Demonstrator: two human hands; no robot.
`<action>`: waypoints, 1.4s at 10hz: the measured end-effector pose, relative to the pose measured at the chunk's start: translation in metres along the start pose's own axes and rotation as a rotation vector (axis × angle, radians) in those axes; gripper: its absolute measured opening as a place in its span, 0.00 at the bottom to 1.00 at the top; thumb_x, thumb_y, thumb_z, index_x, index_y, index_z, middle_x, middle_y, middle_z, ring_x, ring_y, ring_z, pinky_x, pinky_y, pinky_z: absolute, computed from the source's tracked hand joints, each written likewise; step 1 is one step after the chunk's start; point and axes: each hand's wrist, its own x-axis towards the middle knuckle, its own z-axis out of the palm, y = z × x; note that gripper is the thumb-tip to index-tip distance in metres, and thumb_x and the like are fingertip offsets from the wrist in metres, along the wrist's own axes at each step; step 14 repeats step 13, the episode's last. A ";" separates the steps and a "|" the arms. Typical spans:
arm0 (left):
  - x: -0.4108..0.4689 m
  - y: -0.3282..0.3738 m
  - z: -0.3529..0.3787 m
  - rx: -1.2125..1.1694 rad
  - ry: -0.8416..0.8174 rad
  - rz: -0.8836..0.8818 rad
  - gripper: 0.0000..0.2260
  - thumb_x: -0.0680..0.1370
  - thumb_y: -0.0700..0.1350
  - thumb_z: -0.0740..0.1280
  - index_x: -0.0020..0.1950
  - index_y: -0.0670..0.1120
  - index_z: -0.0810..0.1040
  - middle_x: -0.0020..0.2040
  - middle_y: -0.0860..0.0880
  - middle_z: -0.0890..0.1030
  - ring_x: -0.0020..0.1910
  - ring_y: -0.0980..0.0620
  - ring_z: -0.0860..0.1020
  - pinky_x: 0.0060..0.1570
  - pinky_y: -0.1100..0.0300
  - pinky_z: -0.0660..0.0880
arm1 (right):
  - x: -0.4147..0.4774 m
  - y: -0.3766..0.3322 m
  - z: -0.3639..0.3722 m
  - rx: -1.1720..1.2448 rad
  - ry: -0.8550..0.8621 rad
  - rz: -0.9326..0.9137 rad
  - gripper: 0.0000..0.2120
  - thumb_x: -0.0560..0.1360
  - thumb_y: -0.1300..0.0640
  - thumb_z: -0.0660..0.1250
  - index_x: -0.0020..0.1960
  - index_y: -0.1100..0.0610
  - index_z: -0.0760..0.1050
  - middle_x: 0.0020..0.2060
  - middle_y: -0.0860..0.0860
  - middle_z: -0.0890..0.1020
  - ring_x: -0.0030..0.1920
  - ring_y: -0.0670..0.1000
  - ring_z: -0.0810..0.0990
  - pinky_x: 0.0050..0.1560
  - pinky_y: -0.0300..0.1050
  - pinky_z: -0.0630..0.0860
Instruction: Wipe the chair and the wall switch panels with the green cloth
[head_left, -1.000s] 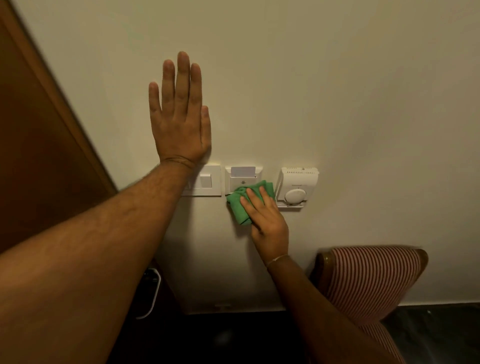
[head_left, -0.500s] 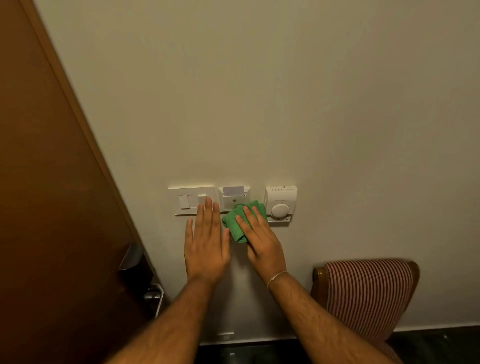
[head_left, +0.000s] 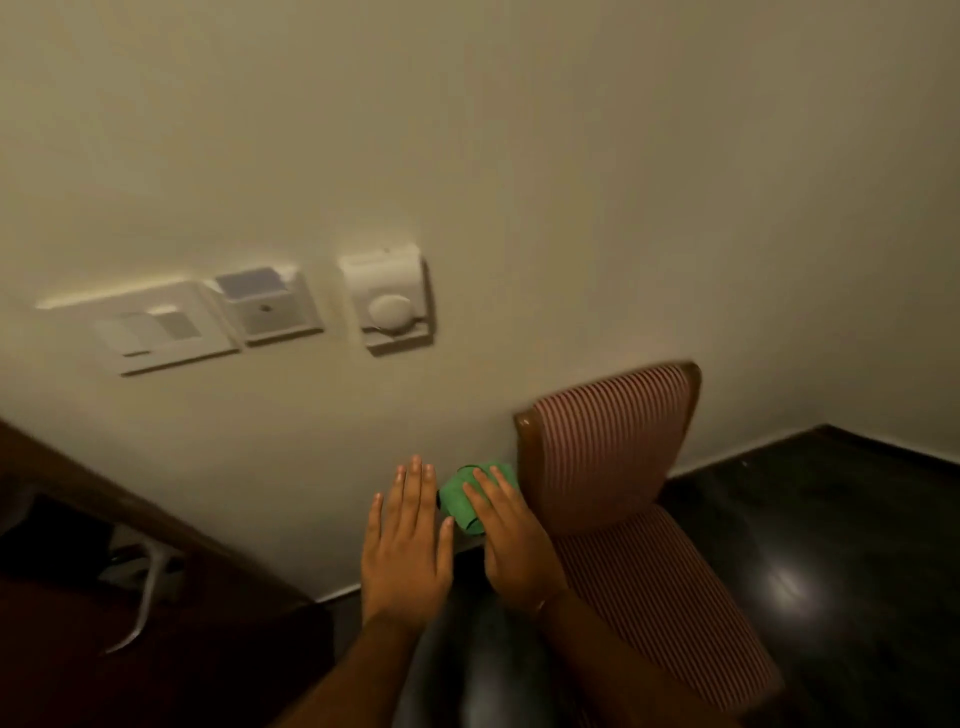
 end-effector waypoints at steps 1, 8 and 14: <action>-0.017 0.031 0.045 -0.037 -0.083 0.071 0.32 0.87 0.55 0.55 0.88 0.40 0.67 0.88 0.41 0.67 0.87 0.39 0.67 0.86 0.53 0.46 | -0.056 0.042 0.019 -0.014 -0.060 0.102 0.33 0.74 0.68 0.66 0.79 0.62 0.70 0.80 0.57 0.70 0.83 0.60 0.63 0.83 0.60 0.60; -0.084 0.078 0.295 -0.009 -0.639 0.055 0.34 0.90 0.62 0.45 0.94 0.48 0.43 0.93 0.49 0.41 0.90 0.51 0.35 0.87 0.50 0.32 | -0.130 0.297 0.181 -0.125 -0.594 0.661 0.31 0.86 0.63 0.55 0.87 0.53 0.52 0.87 0.51 0.50 0.88 0.58 0.46 0.87 0.52 0.48; -0.070 0.042 0.278 0.048 -0.757 0.007 0.35 0.91 0.63 0.45 0.93 0.51 0.34 0.92 0.50 0.33 0.86 0.52 0.27 0.87 0.49 0.31 | -0.128 0.250 0.184 -0.192 -0.684 0.704 0.39 0.87 0.37 0.52 0.87 0.54 0.38 0.87 0.54 0.40 0.87 0.59 0.40 0.87 0.63 0.42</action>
